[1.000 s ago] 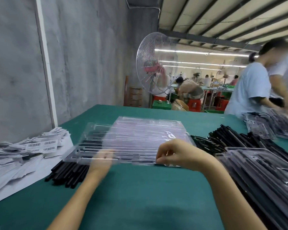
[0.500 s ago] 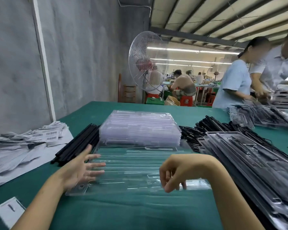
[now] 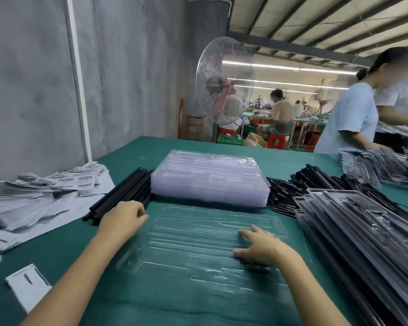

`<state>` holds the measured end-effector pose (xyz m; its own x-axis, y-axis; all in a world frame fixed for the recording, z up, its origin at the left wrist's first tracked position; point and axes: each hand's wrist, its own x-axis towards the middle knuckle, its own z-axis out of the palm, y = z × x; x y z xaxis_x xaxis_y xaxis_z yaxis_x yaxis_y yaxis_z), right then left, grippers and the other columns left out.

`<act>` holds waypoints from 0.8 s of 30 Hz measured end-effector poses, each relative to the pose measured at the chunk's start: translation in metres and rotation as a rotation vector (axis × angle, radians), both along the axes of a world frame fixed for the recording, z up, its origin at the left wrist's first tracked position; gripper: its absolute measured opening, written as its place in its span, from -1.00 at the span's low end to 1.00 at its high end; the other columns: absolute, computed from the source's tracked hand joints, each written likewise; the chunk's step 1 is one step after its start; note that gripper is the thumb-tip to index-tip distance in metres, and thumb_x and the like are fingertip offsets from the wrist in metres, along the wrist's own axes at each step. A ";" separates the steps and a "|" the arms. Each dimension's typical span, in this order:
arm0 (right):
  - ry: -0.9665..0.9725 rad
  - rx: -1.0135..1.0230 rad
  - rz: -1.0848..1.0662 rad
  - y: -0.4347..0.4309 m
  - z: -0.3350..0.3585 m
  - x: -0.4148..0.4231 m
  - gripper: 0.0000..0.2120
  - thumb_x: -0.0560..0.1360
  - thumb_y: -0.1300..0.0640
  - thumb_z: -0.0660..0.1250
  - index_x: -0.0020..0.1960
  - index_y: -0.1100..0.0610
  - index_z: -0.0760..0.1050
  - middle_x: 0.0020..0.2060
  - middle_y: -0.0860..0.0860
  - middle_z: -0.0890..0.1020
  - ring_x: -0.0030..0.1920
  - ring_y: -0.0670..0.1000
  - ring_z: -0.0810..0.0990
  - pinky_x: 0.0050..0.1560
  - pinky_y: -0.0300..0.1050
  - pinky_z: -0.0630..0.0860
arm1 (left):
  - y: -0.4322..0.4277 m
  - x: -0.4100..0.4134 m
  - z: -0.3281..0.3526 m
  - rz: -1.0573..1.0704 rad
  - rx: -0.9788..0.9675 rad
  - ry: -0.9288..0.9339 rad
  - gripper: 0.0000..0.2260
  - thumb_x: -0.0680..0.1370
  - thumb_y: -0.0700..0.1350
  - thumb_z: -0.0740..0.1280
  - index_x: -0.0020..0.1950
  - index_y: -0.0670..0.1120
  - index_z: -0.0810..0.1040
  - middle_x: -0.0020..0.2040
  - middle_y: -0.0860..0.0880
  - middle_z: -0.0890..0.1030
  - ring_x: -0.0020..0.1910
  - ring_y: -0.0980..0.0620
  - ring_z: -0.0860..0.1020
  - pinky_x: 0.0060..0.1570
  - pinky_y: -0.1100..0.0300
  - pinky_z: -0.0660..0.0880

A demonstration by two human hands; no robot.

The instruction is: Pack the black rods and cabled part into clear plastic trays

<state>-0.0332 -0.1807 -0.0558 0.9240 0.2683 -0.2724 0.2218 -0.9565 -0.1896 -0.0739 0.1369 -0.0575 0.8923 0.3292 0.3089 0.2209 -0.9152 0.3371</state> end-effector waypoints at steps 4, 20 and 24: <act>-0.034 -0.002 0.002 0.004 -0.003 0.002 -0.39 0.43 -0.28 0.28 0.39 -0.05 0.29 0.43 0.09 0.23 0.42 0.18 0.20 0.41 0.12 0.15 | 0.027 0.015 -0.004 0.071 0.020 -0.108 -0.76 0.59 -0.14 0.20 0.20 -0.10 0.55 0.19 -0.11 0.54 0.16 -0.14 0.46 0.10 0.00 0.44; -0.049 -0.005 -0.003 0.004 0.000 0.004 -0.36 0.43 -0.28 0.28 0.43 -0.07 0.23 0.45 0.05 0.22 0.43 0.15 0.19 0.39 0.16 0.12 | 0.064 0.049 -0.007 0.321 0.022 -0.089 -0.79 0.54 -0.41 0.10 -0.03 -0.36 0.54 -0.06 -0.32 0.57 -0.14 -0.24 0.52 -0.24 0.00 0.43; -0.013 0.099 0.016 -0.004 0.000 0.007 -0.38 0.47 -0.22 0.28 0.45 -0.06 0.22 0.47 0.03 0.19 0.44 0.09 0.22 0.41 0.01 0.19 | 0.067 0.031 0.003 0.275 -0.141 -0.384 -0.78 0.60 -0.34 0.05 -0.12 -0.35 0.44 -0.20 -0.31 0.50 -0.30 -0.17 0.37 -0.29 0.02 0.27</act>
